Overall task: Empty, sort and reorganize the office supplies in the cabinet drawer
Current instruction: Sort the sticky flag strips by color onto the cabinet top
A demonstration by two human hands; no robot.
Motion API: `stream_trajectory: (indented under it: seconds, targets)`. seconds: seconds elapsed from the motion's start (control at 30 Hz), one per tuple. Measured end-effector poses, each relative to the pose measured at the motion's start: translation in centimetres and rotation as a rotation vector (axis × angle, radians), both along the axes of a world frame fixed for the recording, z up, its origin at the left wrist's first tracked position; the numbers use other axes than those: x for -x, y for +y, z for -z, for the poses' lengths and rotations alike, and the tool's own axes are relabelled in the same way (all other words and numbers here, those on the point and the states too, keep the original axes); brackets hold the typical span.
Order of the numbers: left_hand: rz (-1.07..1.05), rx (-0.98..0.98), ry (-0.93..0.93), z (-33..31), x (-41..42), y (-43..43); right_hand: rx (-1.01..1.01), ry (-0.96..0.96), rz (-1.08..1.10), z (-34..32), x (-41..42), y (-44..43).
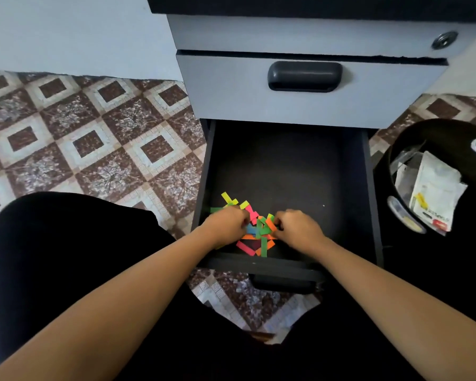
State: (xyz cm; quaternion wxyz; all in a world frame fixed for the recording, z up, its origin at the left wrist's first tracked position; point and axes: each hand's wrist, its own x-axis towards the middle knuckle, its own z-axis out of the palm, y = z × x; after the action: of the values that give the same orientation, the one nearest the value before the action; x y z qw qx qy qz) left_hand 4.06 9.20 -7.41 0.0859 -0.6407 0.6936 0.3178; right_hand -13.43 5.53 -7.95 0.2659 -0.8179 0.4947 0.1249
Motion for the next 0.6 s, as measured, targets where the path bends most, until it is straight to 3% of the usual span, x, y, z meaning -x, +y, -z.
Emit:
stream_trajectory:
  seconds: [0.6]
  targets:
    - [0.084,0.097,-0.076,0.8,1.0,-0.2,-0.154,-0.167,0.228,0.5,1.8,-1.4]
